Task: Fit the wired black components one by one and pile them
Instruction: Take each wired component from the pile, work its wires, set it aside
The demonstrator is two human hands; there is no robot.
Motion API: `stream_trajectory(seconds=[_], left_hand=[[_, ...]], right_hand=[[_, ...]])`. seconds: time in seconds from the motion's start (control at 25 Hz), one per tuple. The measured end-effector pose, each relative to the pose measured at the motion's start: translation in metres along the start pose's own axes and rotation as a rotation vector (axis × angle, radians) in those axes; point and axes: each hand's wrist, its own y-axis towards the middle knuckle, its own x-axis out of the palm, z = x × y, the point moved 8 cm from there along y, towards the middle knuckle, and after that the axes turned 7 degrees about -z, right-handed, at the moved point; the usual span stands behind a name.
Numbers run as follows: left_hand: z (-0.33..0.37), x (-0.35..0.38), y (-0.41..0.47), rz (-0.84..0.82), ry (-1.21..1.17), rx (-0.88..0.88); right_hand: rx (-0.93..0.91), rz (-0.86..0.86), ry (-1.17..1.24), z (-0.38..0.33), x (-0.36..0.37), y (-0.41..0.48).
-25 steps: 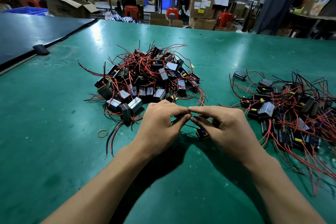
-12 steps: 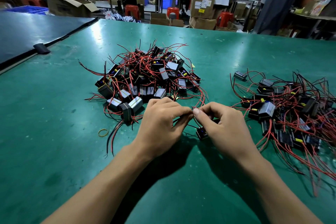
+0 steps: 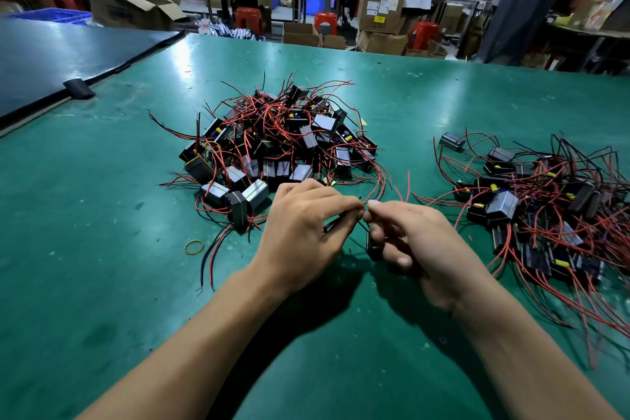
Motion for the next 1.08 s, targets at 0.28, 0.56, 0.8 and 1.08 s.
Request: stream_trajectory(seconds=[0.28, 0.56, 0.8, 1.08], left_hand=[[-0.007, 0.005, 0.001, -0.045, -0.111, -0.060], [-0.008, 0.002, 0.001, -0.038, -0.085, -0.097], [-0.011, 0.002, 0.000, -0.038, -0.087, -0.100], [-0.015, 0.002, 0.001, -0.039, -0.121, -0.108]], right_hand=[[-0.298, 0.120, -0.160, -0.019, -0.007, -0.005], [-0.050, 0.050, 0.257, 0.007, -0.001, 0.006], [-0.051, -0.026, 0.243, 0.007, 0.000, 0.006], [-0.060, 0.007, 0.252, 0.007, 0.000, 0.008]])
